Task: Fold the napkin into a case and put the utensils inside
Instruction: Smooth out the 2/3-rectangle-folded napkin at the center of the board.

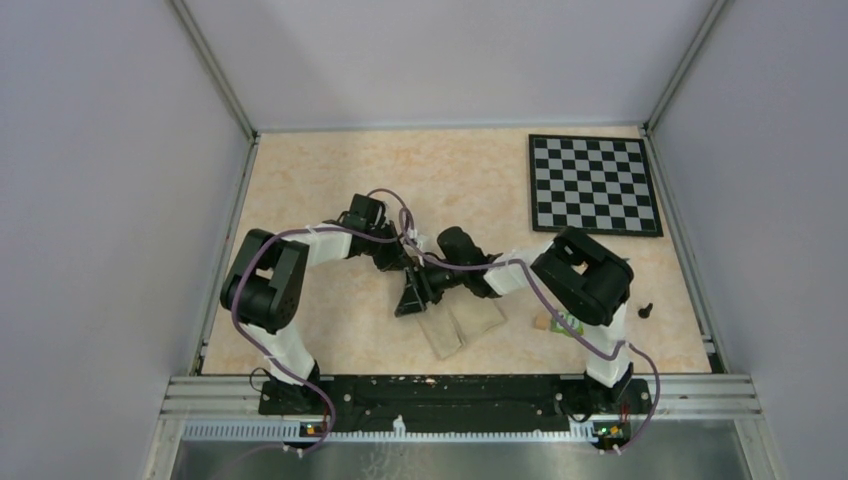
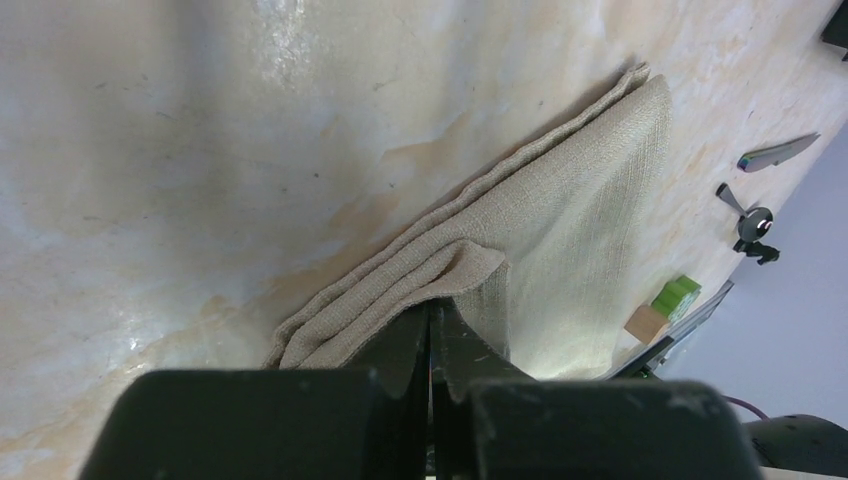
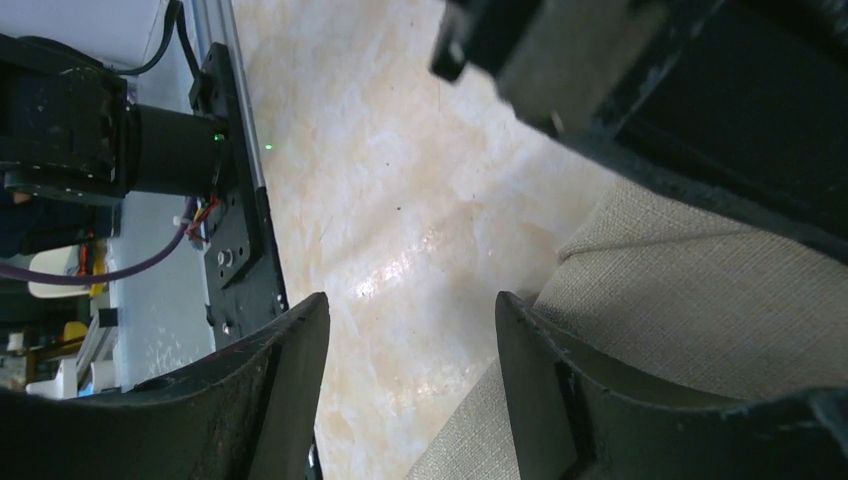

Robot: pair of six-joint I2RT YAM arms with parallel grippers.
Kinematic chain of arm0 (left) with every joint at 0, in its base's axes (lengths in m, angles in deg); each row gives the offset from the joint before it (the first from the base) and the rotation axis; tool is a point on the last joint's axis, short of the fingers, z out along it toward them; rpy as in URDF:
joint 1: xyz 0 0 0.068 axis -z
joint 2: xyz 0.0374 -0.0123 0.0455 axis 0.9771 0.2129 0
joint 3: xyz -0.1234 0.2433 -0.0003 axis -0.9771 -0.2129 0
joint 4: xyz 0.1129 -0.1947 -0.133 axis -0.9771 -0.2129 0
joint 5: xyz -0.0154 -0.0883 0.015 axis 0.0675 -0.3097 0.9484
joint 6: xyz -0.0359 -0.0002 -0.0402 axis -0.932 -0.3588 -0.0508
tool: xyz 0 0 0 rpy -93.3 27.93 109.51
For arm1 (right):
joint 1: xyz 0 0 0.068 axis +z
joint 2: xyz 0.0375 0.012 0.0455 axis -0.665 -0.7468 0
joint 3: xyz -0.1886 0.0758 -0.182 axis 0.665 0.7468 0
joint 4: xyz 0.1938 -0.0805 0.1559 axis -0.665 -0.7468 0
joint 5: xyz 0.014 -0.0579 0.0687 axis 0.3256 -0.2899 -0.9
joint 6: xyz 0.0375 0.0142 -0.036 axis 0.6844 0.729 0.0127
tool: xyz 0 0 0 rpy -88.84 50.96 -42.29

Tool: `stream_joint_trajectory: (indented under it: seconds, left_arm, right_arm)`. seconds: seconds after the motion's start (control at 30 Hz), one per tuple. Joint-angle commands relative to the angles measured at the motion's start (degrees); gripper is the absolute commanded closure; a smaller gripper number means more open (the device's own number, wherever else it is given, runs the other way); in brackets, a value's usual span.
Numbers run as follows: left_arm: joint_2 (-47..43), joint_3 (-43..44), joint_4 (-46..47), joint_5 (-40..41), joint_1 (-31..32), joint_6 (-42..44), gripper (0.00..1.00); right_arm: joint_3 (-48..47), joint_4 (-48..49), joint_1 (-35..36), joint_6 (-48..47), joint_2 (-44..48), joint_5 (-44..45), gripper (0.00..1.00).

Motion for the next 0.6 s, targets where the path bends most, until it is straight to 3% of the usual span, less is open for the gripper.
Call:
stream_joint_trajectory:
  seconds: [0.0,0.57]
  left_arm:
    - [3.29,-1.48,-0.62,3.25,0.06,2.34,1.0]
    - [7.57,0.03,0.33,2.76,-1.49,3.95,1.0]
  right_arm:
    - [4.71,5.62,-0.26,1.19,0.88,-4.21,0.41]
    - [35.71,19.75,0.33,12.91,14.9,-1.06,0.44]
